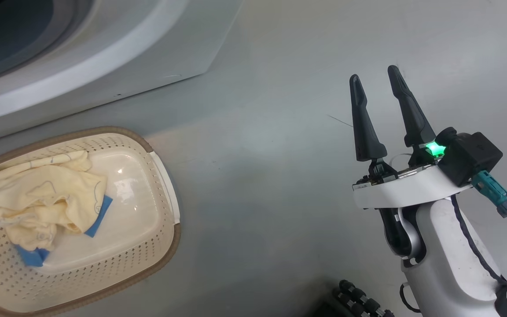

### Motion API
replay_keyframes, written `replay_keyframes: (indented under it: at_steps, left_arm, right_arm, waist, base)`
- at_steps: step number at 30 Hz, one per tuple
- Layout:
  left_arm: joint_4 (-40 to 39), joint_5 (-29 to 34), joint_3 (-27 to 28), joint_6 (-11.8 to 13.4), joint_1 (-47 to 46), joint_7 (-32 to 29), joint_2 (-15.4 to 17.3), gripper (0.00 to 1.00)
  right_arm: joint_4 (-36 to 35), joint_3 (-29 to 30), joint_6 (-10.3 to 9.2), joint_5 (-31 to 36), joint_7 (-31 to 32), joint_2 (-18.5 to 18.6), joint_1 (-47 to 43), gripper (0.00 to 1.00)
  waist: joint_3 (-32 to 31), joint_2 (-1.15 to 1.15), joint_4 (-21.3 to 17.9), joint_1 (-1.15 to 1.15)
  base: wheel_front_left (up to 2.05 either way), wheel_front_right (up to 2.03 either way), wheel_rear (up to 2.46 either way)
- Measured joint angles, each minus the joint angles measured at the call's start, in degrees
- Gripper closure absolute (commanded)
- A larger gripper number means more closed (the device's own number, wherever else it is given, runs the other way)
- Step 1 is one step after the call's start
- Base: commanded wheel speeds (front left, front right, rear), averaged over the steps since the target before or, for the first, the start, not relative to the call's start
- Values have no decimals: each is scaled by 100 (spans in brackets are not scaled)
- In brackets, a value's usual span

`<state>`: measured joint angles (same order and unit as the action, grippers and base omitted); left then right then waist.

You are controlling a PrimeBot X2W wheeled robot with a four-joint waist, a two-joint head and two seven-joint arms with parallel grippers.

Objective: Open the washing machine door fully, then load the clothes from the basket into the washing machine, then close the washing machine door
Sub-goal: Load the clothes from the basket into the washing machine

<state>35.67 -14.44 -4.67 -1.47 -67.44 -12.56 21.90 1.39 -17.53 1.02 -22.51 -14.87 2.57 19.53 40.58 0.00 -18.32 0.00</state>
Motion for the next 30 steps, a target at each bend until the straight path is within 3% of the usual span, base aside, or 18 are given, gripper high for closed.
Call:
replay_keyframes:
  at_steps: [12,30]
  left_arm:
    - [-447,-18,-44,77,1206,1071,-427,0]
    - [-1222,-11,-94,582,3761,2321,-1110,0]
  right_arm:
    - [122,158,1,191,0,2,-109,0]
    - [350,474,54,661,0,9,-550,0]
  waist:
    - [-395,0,321,0]
    - [-1167,0,826,0]
  base:
    - [0,0,0]
    - [0,0,0]
